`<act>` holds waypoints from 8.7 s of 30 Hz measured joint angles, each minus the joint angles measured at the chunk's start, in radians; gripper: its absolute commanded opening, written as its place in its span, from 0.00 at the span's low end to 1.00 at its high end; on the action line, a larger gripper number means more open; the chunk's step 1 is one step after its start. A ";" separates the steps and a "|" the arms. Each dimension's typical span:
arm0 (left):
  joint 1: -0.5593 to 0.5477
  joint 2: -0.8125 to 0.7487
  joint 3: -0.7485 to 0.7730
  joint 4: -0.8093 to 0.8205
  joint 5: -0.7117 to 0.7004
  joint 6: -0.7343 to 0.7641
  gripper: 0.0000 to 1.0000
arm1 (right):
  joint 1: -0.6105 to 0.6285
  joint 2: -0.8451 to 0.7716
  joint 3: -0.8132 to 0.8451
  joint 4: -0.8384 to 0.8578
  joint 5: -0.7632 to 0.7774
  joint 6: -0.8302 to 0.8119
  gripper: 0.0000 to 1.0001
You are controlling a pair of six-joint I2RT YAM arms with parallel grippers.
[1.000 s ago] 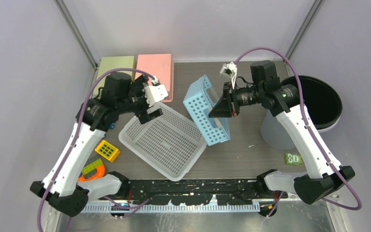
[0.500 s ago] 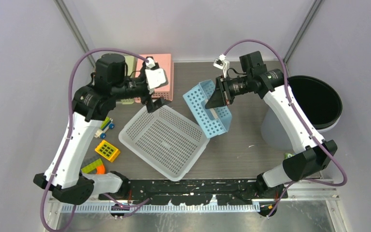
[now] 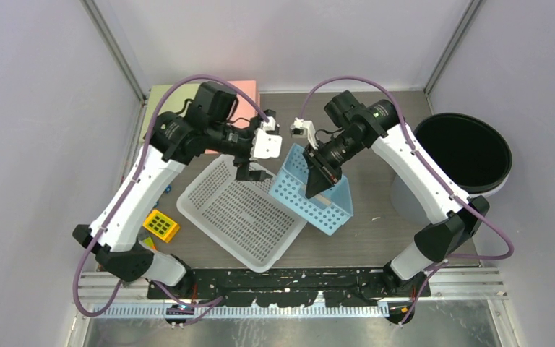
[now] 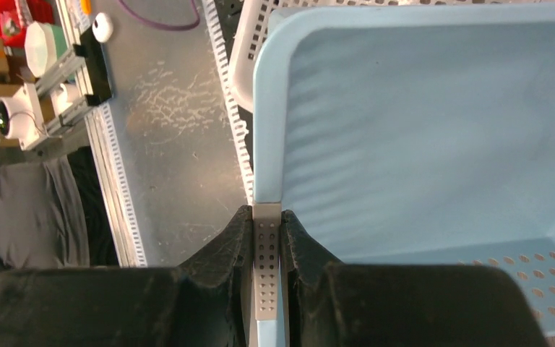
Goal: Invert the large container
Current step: Turn the container upside down at the center of the board.
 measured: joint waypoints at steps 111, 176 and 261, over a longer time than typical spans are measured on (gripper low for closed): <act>-0.189 0.129 -0.207 0.162 -0.234 -0.206 0.00 | 0.030 -0.628 -0.859 0.905 0.433 -0.455 0.45; 0.249 -0.404 -0.686 0.460 -0.510 -0.355 1.00 | -0.344 -0.110 -0.079 0.666 0.485 0.257 0.07; 0.433 -0.536 -0.937 0.435 -0.080 -0.385 1.00 | -0.599 0.425 -0.159 1.007 0.364 0.561 0.32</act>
